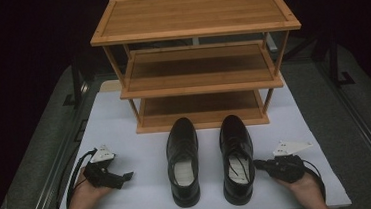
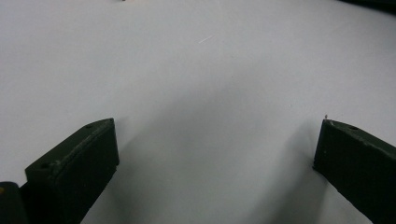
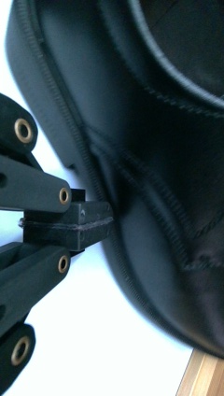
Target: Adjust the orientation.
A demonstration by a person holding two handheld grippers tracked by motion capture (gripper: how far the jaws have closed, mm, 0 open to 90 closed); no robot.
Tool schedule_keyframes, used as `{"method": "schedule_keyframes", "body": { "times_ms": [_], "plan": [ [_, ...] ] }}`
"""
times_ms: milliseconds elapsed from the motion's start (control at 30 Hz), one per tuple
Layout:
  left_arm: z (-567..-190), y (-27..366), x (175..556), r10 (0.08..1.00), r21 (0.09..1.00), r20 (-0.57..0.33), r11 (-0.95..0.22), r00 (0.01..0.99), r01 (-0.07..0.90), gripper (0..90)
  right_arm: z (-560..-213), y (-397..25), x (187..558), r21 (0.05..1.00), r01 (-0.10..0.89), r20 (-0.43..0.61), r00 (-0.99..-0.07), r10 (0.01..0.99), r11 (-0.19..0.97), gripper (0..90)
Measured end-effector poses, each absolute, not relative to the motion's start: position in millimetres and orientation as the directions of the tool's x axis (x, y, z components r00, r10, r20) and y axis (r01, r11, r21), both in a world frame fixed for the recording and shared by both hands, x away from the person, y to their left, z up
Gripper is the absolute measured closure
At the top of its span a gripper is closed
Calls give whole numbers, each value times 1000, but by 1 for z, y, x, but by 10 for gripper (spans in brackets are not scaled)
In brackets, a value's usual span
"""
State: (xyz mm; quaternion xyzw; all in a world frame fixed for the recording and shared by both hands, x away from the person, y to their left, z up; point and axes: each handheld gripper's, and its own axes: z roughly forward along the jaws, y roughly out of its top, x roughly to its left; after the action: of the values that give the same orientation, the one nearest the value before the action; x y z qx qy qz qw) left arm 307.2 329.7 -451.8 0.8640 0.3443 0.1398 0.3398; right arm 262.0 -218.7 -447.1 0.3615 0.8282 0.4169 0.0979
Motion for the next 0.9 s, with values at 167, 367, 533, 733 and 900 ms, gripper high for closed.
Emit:
{"method": "schedule_keyframes", "body": {
  "times_ms": [167,367,533,733,900],
  "plan": [
    [-452,330,307,690,683,7,-532,724,500,0,-448,-215,265,761,517,135,-718,683,393,900],
    [-452,330,307,690,683,7,-532,724,501,0,-448,-206,270,761,513,128,-719,683,397,900],
    [-452,330,307,690,683,7,-532,724,501,0,-447,-195,273,759,507,128,-731,671,408,900],
    [-452,330,307,690,683,7,-532,724,501,0,-447,-183,280,758,502,126,-740,661,418,900],
    [-452,330,307,690,683,7,-532,724,501,0,-447,-176,282,758,496,123,-747,653,424,900]
  ]
}}
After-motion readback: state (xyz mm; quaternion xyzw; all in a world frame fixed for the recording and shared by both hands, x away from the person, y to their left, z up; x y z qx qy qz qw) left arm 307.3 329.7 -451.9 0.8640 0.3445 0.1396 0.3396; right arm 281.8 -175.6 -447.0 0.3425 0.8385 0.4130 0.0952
